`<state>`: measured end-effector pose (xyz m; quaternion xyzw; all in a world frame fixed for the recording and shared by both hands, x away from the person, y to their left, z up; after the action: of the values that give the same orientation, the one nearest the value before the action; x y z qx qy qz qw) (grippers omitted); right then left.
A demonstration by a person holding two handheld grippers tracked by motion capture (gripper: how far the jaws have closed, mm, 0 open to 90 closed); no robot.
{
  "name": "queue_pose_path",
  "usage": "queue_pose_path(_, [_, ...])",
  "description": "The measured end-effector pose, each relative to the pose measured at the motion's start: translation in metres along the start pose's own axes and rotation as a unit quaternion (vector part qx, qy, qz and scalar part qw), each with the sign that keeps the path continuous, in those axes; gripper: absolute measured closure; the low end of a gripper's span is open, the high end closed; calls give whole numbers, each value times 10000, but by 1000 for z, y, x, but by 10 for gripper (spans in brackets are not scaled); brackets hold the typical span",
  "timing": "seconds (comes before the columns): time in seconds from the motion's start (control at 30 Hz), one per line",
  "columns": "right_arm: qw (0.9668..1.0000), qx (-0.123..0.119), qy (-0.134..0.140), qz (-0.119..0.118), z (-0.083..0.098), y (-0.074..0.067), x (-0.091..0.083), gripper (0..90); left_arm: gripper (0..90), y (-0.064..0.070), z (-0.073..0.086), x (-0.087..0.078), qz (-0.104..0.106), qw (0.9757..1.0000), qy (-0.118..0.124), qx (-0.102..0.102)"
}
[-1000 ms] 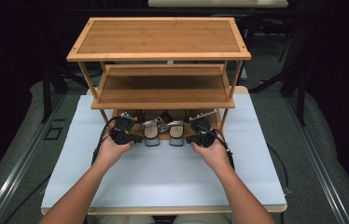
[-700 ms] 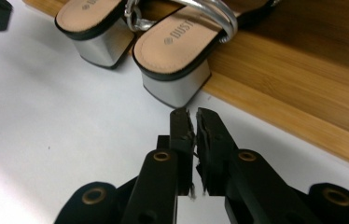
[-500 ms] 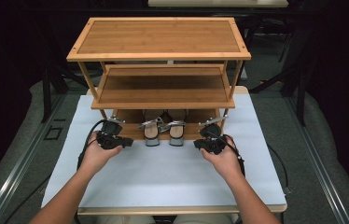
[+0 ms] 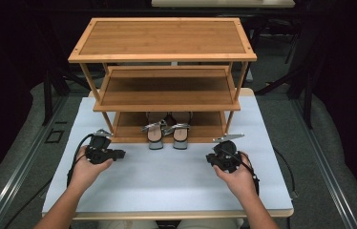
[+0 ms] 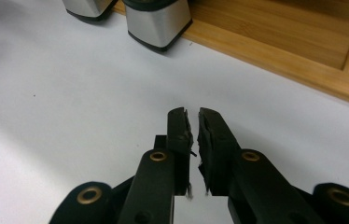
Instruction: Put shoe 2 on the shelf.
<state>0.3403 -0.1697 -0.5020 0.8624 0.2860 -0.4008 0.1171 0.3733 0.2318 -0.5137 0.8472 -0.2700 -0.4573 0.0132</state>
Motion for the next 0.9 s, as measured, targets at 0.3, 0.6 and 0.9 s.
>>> queue_pose_path(0.3, [9996,273,116,39,21,4,1,822,808,-8,17,-5,-51,9999,73,-71])
queue_pose_path(0.6, [9989,396,235,109,39,7,1,813,770,-12,33,-3,-39,9999,84,-54])
queue_pose_path(0.9, [9979,470,377,228,55,10,-1,719,614,-12,37,2,-47,10000,73,-33])
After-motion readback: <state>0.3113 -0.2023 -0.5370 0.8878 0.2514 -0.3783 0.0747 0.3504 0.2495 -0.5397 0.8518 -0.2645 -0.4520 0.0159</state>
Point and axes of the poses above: each handheld gripper's, and its own axes: x roughly forward along the jaws, z roughly out of its underside, y roughly to its right, the point moved 1 cm from there along x, roughly forward along the jaws, and after that the axes turned 9 degrees about -x, right-handed, at the moved point
